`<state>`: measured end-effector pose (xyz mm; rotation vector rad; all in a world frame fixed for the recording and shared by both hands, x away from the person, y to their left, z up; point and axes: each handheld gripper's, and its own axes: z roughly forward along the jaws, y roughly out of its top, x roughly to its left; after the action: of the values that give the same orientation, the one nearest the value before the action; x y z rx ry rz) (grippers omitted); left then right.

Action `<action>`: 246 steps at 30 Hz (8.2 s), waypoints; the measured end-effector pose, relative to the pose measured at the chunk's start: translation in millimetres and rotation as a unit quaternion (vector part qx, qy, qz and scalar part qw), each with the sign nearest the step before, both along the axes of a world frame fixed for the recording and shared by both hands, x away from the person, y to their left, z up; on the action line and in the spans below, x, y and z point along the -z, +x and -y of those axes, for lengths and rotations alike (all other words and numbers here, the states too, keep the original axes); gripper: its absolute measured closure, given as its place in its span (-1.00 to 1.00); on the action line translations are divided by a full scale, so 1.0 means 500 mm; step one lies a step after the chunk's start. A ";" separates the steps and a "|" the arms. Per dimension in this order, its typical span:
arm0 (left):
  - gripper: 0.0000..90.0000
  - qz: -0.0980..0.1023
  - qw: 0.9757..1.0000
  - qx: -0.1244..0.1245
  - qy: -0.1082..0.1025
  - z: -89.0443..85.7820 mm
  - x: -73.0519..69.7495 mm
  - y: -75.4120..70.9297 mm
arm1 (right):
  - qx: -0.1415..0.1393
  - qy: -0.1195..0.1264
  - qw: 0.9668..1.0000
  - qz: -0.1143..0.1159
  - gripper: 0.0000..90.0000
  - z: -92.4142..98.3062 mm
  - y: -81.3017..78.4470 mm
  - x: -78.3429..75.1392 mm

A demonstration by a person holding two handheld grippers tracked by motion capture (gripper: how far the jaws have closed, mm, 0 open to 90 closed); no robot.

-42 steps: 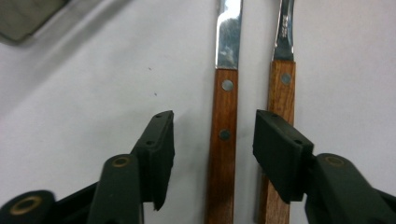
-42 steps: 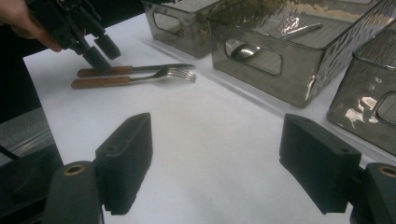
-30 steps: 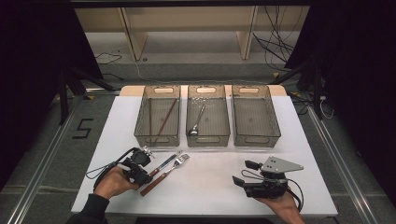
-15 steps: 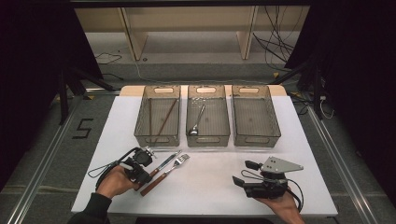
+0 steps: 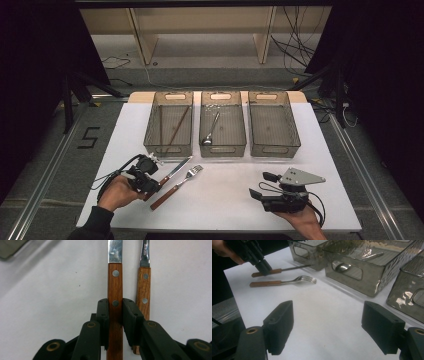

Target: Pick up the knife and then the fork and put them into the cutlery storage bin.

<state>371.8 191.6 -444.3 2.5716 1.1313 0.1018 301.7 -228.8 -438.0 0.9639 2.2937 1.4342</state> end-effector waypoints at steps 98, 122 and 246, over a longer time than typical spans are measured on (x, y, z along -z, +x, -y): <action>0.68 0.081 0.967 0.010 -0.242 0.553 -0.133 0.310 | -0.001 0.021 1.000 0.016 -0.41 0.014 -0.015 -0.003; 0.67 0.062 0.975 -0.019 -0.210 0.582 -0.091 0.315 | -0.004 0.021 1.000 0.014 -0.41 0.014 -0.015 -0.003; 0.45 -0.036 0.997 0.019 0.069 0.080 0.034 -0.029 | 0.001 0.011 1.000 0.017 -0.41 0.007 -0.015 -0.002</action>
<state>357.3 151.4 -461.4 2.7370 1.1384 0.0819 294.2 -232.2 -437.0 0.9413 2.2569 1.4671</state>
